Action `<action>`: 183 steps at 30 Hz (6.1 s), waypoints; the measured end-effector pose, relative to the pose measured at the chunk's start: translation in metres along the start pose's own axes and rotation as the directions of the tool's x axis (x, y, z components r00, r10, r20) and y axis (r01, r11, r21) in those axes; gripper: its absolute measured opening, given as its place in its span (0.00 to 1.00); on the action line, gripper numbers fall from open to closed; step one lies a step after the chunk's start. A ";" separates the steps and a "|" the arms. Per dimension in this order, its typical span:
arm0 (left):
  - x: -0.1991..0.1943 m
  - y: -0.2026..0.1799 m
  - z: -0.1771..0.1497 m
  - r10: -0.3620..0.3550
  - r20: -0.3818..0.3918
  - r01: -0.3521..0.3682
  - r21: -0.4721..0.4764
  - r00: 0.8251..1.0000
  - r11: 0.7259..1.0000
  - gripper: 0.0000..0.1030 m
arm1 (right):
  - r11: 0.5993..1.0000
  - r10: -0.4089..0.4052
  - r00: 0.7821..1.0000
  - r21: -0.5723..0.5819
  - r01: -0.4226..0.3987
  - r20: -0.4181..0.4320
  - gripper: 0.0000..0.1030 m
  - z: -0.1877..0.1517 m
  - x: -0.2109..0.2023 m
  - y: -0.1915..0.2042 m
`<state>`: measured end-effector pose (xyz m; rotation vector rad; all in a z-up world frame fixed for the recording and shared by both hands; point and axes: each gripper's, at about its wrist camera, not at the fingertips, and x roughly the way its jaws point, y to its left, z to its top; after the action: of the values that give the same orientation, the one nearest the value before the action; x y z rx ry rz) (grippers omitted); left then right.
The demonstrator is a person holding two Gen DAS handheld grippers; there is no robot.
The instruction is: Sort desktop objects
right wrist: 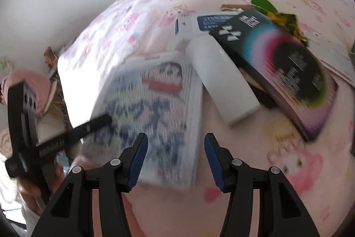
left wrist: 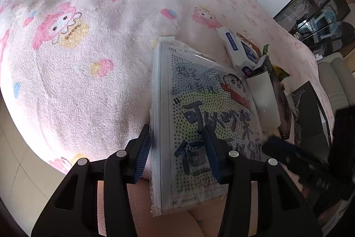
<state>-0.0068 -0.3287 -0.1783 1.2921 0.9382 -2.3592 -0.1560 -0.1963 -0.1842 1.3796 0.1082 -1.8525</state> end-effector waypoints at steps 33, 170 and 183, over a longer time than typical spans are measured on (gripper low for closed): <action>-0.048 -0.153 -0.067 -0.244 -0.079 0.256 0.263 0.967 0.930 0.52 | 0.972 -0.158 0.967 0.202 0.116 0.202 0.52 -0.130 -0.205 -0.086; 0.151 -0.508 -0.029 -0.009 -0.349 0.273 0.715 0.937 0.644 0.64 | 0.820 -0.373 0.927 0.485 0.305 0.047 0.57 -0.058 -0.274 -0.390; 0.128 -0.504 -0.033 0.016 -0.253 0.186 0.751 0.967 0.634 0.63 | 0.794 -0.389 0.921 0.511 0.328 0.013 0.54 -0.060 -0.281 -0.392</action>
<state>-0.3242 0.0754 -0.0941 1.8842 -0.0622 -2.8511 -0.3373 0.2500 -0.1214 1.6801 -0.2040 -2.3976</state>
